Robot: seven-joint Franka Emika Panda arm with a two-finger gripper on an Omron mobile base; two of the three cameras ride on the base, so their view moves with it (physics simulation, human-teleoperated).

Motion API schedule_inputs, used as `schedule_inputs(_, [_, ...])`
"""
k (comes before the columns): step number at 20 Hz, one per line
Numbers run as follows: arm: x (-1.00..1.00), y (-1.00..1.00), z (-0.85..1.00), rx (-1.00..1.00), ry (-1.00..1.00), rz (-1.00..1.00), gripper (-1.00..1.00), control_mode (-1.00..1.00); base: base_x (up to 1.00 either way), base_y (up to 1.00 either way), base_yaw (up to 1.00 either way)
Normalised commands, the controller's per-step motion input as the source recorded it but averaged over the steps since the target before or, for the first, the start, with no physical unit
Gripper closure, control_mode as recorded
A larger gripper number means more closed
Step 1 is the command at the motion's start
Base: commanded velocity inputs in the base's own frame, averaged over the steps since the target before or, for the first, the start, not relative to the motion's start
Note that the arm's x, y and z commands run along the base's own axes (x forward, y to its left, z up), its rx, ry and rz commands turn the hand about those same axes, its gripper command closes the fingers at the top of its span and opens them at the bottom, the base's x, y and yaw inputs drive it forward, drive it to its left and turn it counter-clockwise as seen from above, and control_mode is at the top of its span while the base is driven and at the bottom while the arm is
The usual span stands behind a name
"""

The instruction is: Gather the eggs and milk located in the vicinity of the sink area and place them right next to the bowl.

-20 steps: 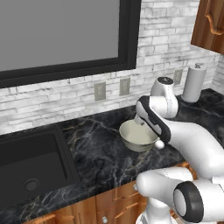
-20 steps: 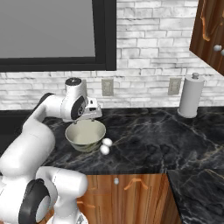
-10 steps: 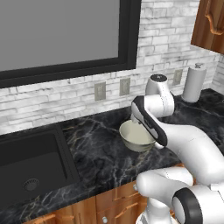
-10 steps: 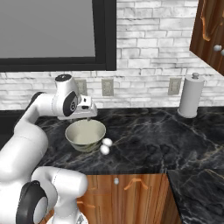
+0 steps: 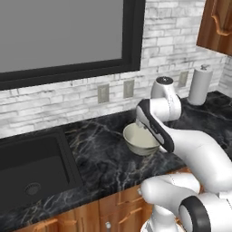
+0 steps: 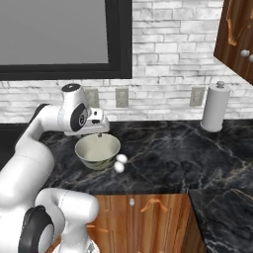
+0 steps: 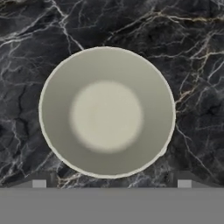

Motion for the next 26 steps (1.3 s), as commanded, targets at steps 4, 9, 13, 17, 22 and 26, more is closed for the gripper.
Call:
schedule_inputs(4, [0.0,0.0,0.0,0.0,0.0,0.0,-1.0,1.0,-0.72,0.93,0.11])
schedule_inputs(9, [0.0,0.0,0.0,0.0,0.0,0.0,-1.0,1.0,-0.29,1.0,0.24])
schedule_inputs(13, [0.0,0.0,0.0,0.0,0.0,0.0,-1.0,1.0,-0.12,1.0,0.34])
schedule_inputs(17, [0.0,0.0,0.0,0.0,0.0,0.0,-1.0,1.0,-0.01,1.0,0.39])
schedule_inputs(22, [0.0,0.0,0.0,0.0,0.0,0.0,-1.0,1.0,0.01,1.0,0.34])
schedule_inputs(26, [0.0,0.0,0.0,0.0,0.0,0.0,-1.0,1.0,0.21,1.0,0.26])
